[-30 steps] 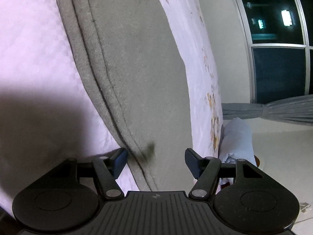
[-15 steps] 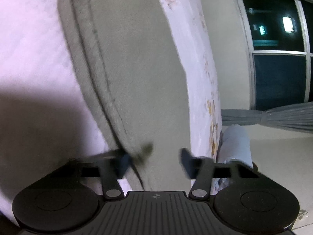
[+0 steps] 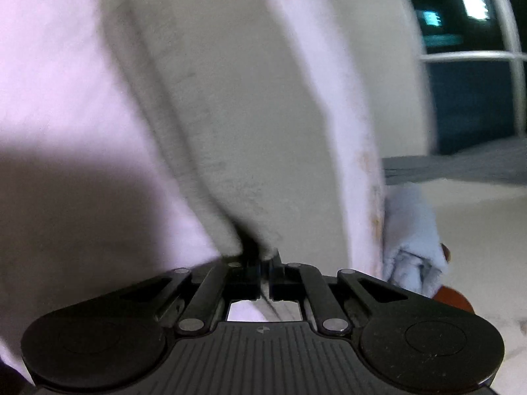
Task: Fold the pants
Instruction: 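Grasp the folded edge of the sweatpants with the left gripper and lift it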
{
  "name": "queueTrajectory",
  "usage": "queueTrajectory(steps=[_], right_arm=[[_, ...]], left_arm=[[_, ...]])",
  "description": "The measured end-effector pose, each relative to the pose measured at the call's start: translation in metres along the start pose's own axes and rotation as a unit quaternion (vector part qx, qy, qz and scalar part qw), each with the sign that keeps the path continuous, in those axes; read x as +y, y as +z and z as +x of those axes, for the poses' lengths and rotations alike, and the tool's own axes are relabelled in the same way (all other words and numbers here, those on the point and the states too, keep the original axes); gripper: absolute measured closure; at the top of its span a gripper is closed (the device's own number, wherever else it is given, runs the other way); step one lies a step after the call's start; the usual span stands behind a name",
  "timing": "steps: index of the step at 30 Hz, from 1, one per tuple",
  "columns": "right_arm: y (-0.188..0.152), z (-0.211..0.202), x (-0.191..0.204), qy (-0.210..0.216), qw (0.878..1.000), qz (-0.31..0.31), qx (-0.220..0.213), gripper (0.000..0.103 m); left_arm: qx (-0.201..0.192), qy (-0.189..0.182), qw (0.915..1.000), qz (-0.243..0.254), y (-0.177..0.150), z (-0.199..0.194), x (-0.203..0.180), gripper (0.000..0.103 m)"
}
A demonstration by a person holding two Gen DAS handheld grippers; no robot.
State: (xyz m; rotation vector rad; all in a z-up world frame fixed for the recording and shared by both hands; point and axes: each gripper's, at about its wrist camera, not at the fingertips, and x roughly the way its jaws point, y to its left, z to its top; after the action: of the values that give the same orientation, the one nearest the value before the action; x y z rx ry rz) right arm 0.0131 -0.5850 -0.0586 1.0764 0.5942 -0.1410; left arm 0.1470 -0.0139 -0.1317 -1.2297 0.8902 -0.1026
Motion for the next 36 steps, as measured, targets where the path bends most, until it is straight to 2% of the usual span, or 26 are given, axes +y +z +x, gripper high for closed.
queueTrajectory(steps=[4, 6, 8, 11, 12, 14, 16, 18, 20, 22, 27, 29, 32, 34, 36], right_arm=[[-0.003, 0.004, 0.006, 0.022, 1.000, 0.001, 0.018, 0.080], [-0.003, 0.009, 0.006, 0.004, 1.000, 0.004, 0.024, 0.083], [-0.001, 0.010, -0.001, 0.013, 0.999, 0.034, 0.018, 0.083], [0.002, 0.011, -0.009, 0.014, 0.998, 0.062, 0.006, 0.093], [0.002, 0.011, -0.010, 0.009, 0.998, 0.063, 0.001, 0.102], [0.004, 0.010, -0.009, 0.001, 0.998, 0.059, -0.003, 0.103], [0.003, -0.002, 0.002, 0.010, 0.999, 0.039, -0.028, 0.103], [0.002, -0.014, 0.006, 0.003, 0.999, 0.018, -0.044, 0.103], [0.003, -0.008, -0.009, -0.026, 0.999, 0.034, -0.031, 0.103], [0.001, -0.007, -0.024, -0.015, 0.997, 0.064, -0.032, 0.103], [-0.005, -0.016, -0.008, -0.009, 0.999, 0.022, -0.047, 0.103], [-0.005, -0.013, -0.013, -0.021, 0.999, 0.033, -0.037, 0.103], [-0.006, -0.024, -0.007, -0.006, 0.999, 0.016, -0.049, 0.103], [-0.001, -0.024, -0.006, -0.009, 0.999, 0.014, -0.044, 0.103], [-0.001, -0.016, -0.016, -0.030, 0.999, 0.020, -0.026, 0.103]], left_arm=[[0.010, -0.002, 0.9999, 0.008, 0.000, 0.001, -0.004, 0.099], [0.015, -0.002, 0.9999, 0.007, 0.004, 0.002, -0.002, 0.099], [0.018, -0.003, 0.9998, 0.004, 0.008, 0.006, -0.002, 0.099], [0.019, -0.004, 0.9998, 0.004, 0.008, 0.007, 0.001, 0.099], [0.019, -0.004, 0.9998, 0.006, 0.006, 0.006, 0.002, 0.099], [0.012, -0.014, 0.9996, 0.021, 0.004, 0.000, 0.002, 0.099], [0.001, -0.026, 0.9987, 0.043, 0.003, -0.006, -0.005, 0.099], [0.018, -0.007, 0.9989, 0.043, 0.003, 0.001, -0.003, 0.099], [0.025, -0.006, 0.9993, 0.026, 0.007, 0.003, 0.007, 0.099], [0.024, -0.009, 0.9992, 0.029, 0.007, 0.001, 0.005, 0.099], [0.008, -0.022, 0.9989, 0.042, 0.007, -0.010, 0.003, 0.099], [0.001, -0.022, 0.9992, 0.033, 0.007, -0.012, 0.003, 0.099], [-0.013, -0.027, 0.9987, 0.042, 0.007, -0.024, 0.002, 0.099], [-0.006, -0.025, 0.9988, 0.041, 0.008, -0.023, 0.008, 0.099], [0.005, -0.009, 0.9994, 0.034, 0.010, -0.015, 0.017, 0.099]])
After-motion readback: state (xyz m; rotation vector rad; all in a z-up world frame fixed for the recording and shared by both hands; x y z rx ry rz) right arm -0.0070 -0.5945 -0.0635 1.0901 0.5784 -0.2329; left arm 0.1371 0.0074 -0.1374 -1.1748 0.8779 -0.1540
